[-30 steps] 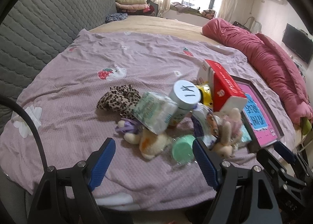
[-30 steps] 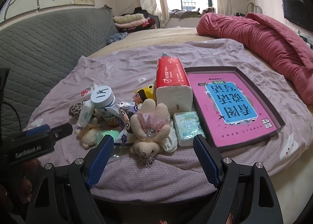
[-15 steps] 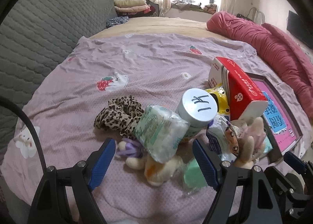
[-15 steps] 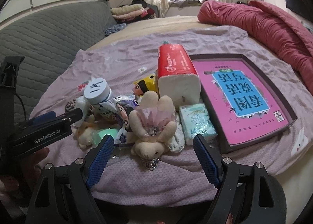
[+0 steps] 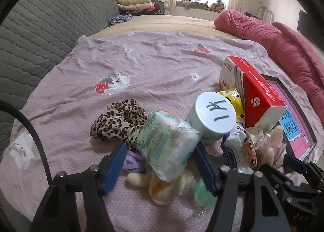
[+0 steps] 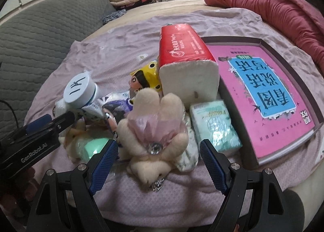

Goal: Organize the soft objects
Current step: 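Grasp the white tissue packet with the left tool while the right tool grasps the beige plush bunny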

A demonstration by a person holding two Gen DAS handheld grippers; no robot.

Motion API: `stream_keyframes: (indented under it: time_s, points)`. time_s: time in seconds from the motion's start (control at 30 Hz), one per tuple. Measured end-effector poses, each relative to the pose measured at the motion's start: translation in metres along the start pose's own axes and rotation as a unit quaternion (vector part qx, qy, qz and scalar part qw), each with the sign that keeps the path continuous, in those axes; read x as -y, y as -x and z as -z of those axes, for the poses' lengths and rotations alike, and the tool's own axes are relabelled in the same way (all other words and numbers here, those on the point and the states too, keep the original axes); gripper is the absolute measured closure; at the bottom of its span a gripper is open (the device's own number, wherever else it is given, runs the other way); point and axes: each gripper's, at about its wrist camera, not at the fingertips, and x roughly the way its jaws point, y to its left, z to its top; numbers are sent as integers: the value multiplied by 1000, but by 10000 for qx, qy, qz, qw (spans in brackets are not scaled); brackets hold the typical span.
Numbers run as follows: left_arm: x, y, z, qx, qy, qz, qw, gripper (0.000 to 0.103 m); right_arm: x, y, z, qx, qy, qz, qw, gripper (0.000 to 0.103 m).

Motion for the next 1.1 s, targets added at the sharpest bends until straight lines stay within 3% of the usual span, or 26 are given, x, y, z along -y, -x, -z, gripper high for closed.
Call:
stream_keyframes:
  time_s: [0.17,0.3,0.53,1.1]
  points:
    - [-3,-4,1,-42,34,133,9999,54,1,-7,-8,144,148,117,9997,20]
    - [-4,-7,1,-83,81,248,9996,63,3,-13,-13,229,261,-1,9994,40]
    - [-6,-7,3,-61,121,297,9995,72,12,-16,-12,310,182,-262,9990,51]
    - [-18,28,4,445,364,680,9960,79,22,18,-14,985,136,-400,9942,55]
